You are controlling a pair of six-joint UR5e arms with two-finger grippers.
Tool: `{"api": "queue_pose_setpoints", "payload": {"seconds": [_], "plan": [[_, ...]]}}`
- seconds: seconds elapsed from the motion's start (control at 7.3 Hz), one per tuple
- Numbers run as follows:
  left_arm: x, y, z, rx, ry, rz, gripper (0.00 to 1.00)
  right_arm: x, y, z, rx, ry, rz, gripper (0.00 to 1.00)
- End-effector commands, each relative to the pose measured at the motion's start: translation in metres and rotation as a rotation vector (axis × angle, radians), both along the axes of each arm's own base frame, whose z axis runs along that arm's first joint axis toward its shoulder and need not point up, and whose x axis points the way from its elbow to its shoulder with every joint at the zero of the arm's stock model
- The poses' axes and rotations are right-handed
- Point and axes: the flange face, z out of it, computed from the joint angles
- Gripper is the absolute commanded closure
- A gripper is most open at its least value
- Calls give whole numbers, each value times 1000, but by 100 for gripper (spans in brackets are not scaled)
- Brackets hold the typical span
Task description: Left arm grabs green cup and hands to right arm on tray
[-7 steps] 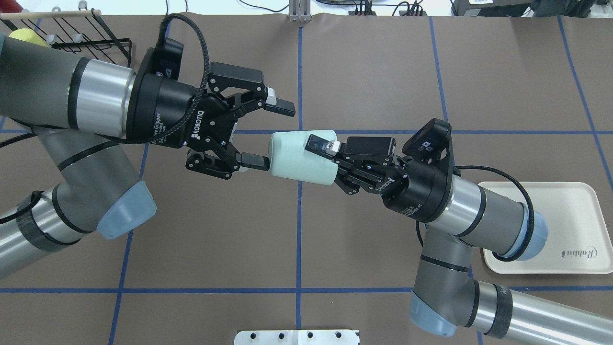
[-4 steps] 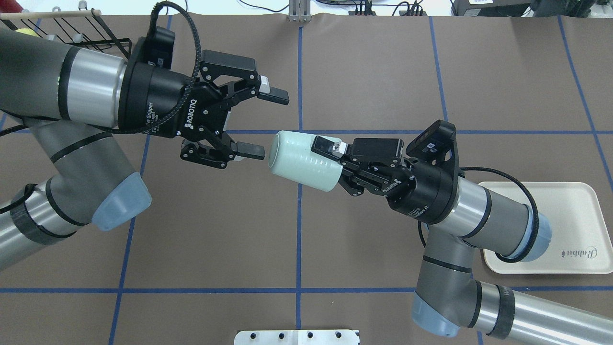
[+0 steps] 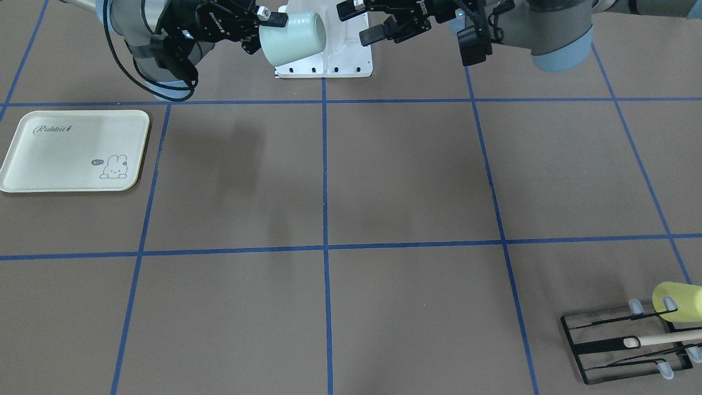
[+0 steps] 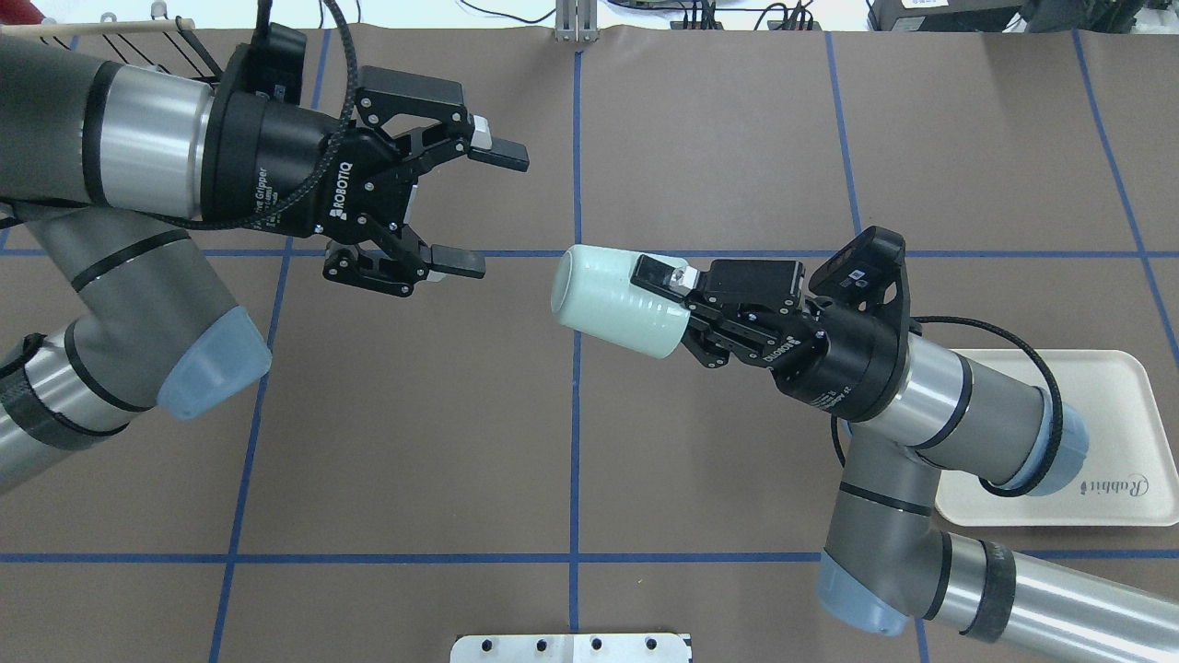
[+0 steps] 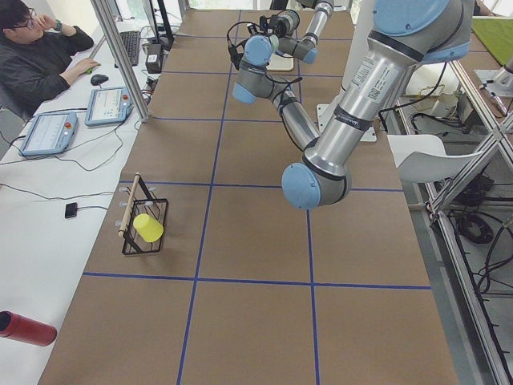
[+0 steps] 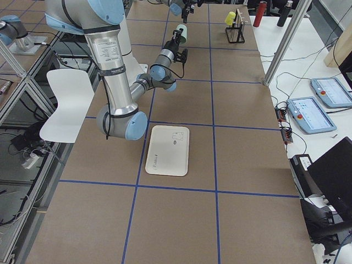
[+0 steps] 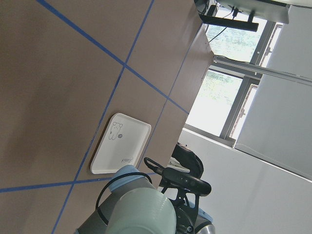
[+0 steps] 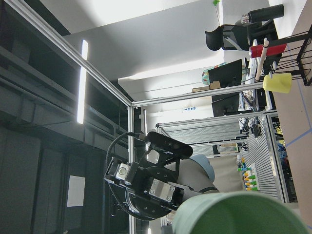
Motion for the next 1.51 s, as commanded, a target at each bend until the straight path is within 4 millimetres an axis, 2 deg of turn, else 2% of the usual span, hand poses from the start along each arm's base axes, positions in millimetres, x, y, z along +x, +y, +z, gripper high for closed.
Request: {"api": "queue_pose_setpoints", "payload": {"seconds": [0.0, 0.14, 0.27, 0.41, 0.55, 0.68, 0.82, 0.96, 1.1, 1.23, 1.37], "plan": [[-22, -18, 39, 124, -103, -34, 0, 14, -38, 12, -8, 198, 20, 100], [-37, -29, 61, 182, -172, -52, 0, 24, -59, 12, 4, 302, 8, 100], [-44, -41, 74, 212, -236, -84, 0, 41, -84, 19, 2, 405, 1, 100], [-55, -59, 90, 236, -320, -123, 0, 65, -113, 28, -2, 524, -31, 100], [-70, -71, 109, 280, -397, -158, 0, 86, -135, 28, 6, 635, -58, 100], [-87, -81, 132, 333, -464, -189, 0, 96, -149, 34, 27, 744, -54, 100], [-117, -92, 158, 389, -540, -234, 0, 108, -165, 40, 11, 843, -59, 100], [-148, -101, 184, 444, -617, -275, 0, 132, -183, 46, -9, 937, -57, 100], [-171, -106, 212, 503, -696, -298, 0, 162, -199, 58, 4, 1022, -39, 100], [-192, -112, 238, 572, -806, -318, 0, 186, -206, 75, 18, 1089, -25, 100], [-211, -114, 272, 670, -929, -307, 0, 195, -205, 98, 34, 1149, -17, 100]]}}
